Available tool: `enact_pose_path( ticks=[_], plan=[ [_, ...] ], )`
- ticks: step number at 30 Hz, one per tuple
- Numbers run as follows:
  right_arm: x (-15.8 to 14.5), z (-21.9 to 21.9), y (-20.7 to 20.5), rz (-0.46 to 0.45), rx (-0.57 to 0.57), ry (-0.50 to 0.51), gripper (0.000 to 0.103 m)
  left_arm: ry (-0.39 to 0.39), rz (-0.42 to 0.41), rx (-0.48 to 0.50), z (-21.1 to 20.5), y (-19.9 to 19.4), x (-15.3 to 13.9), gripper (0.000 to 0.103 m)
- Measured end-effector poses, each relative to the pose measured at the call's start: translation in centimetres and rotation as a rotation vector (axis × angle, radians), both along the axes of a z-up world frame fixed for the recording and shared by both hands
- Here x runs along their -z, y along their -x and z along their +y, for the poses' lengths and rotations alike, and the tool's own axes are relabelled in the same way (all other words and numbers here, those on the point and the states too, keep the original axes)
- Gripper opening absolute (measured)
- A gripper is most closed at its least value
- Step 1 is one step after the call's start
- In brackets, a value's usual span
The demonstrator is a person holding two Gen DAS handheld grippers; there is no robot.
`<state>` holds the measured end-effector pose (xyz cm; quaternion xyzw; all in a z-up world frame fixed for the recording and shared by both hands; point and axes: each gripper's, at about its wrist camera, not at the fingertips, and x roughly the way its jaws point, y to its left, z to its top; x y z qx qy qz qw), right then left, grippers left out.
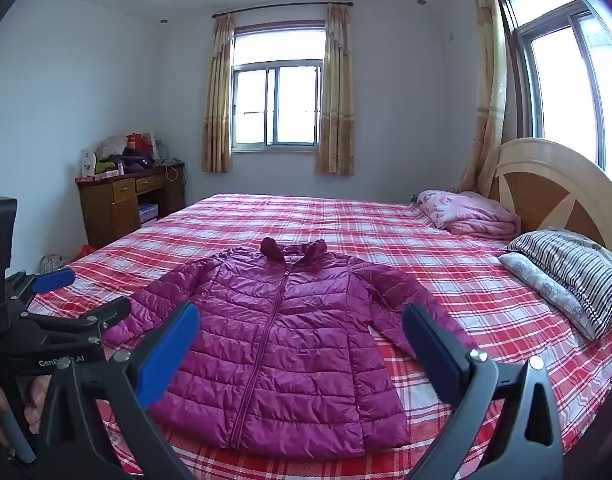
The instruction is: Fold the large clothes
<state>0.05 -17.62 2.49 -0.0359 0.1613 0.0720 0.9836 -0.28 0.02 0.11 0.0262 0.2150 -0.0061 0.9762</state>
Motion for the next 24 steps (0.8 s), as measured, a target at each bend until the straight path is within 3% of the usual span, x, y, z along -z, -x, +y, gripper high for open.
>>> enact_pose_path(
  ticks=[4, 24],
  plan=[
    [0.0, 0.0, 0.0, -0.008, 0.002, -0.007, 0.103, 0.004, 0.030, -0.018, -0.2, -0.4, 0.3, 0.102],
    [0.9, -0.6, -0.5, 0.030, 0.011, -0.016, 0.103, 0.001, -0.003, -0.048, 1.0, -0.8, -0.1, 0.102]
  ],
)
